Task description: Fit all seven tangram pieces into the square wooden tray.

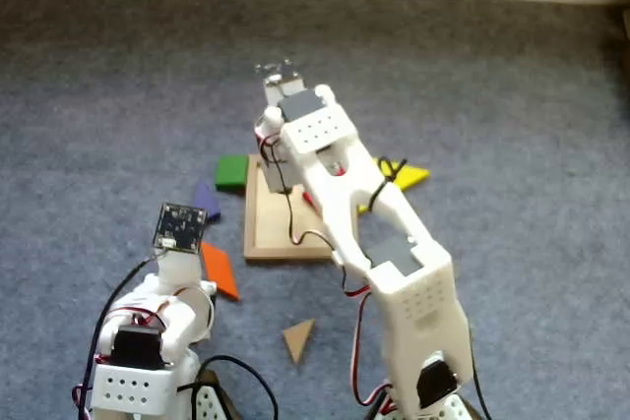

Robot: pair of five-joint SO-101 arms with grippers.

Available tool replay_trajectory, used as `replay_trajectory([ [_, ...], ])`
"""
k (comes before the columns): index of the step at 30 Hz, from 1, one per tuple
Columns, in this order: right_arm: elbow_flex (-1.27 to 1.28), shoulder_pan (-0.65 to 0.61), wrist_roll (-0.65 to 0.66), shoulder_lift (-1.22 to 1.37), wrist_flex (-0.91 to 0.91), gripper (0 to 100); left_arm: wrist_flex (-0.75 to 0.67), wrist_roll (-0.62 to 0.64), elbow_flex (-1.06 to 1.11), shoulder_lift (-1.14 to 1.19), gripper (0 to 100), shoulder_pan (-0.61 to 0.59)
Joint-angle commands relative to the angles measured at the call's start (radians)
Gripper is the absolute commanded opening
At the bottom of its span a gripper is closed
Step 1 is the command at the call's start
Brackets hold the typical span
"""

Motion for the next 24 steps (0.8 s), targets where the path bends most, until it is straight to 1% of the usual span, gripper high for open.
replay_trajectory([
  [1,-0.064,0.025,0.043,-0.024,-0.033,2.5,0.003,-0.006,0.019,-0.050,0,0.016],
  [6,-0.042,0.088,0.043,-0.015,-0.065,2.5,0.003,-0.006,0.019,-0.050,0,0.016],
  [13,-0.031,0.101,0.041,0.122,-0.107,2.5,0.003,-0.006,0.019,-0.050,0,0.016],
  [21,-0.030,0.107,0.043,0.147,0.044,2.0,0.003,-0.006,0.019,-0.050,0,0.016],
  [24,-0.025,0.104,0.043,0.145,0.056,1.9,0.003,-0.006,0.019,-0.050,0,0.016],
])
